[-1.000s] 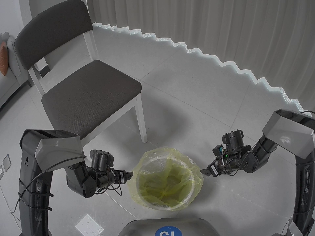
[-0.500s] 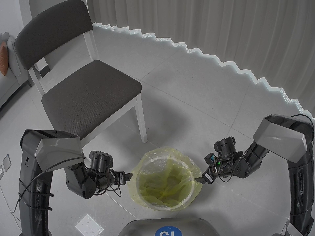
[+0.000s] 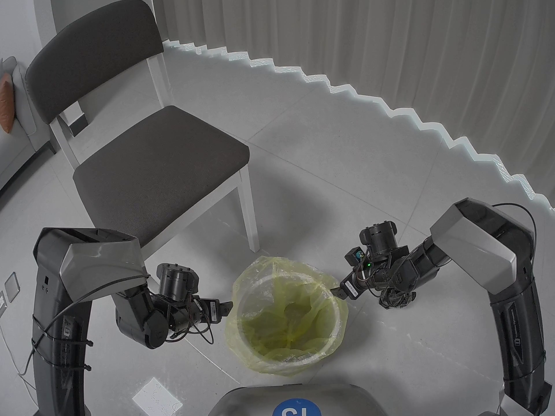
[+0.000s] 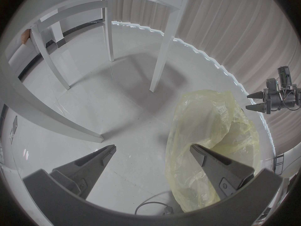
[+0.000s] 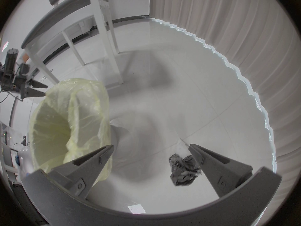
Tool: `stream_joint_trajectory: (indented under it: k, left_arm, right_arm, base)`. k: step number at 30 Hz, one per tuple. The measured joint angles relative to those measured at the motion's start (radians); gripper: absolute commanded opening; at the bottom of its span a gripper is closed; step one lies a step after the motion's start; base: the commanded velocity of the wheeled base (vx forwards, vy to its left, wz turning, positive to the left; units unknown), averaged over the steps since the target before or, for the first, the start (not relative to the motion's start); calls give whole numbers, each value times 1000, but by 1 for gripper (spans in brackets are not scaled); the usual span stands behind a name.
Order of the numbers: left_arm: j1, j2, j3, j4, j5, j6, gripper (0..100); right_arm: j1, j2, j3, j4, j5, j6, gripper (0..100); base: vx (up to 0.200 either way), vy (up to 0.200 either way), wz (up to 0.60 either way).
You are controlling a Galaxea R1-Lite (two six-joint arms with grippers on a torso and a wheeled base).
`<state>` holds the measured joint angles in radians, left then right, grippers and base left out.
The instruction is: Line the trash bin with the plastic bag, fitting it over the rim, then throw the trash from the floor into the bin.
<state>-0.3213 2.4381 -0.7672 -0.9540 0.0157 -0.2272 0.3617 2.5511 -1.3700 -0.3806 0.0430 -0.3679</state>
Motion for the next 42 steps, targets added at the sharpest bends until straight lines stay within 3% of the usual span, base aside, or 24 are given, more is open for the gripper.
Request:
stream_joint_trajectory:
  k: [28,32,42]
  left_arm:
    - [5,1,-46,6,13,-4,100]
    - [0,0,-85,21,18,-1,100]
    - [-43,17,-309,213,45,0,100]
  right_arm:
    - [-1,47,-61,77,-25,16,100]
    - [-11,39,-59,77,-34,16,100]
    - [-27,-4,-35,77,-36,17,100]
  base:
    - [0,0,0]
    - [0,0,0]
    - [0,0,0]
